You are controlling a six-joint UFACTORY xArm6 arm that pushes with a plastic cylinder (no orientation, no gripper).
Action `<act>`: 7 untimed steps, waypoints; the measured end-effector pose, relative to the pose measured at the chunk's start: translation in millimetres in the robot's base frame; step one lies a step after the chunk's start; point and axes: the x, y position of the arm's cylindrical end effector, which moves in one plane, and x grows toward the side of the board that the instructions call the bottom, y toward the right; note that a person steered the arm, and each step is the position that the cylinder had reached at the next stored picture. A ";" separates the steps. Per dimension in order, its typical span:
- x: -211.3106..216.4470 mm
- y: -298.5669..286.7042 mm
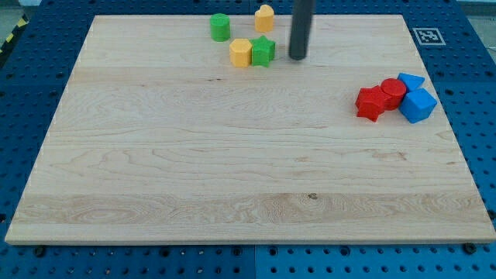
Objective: Push green star towards the top center
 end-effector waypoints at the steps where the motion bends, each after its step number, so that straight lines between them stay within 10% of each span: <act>1: 36.1 -6.9; 7: -18.7 -126.0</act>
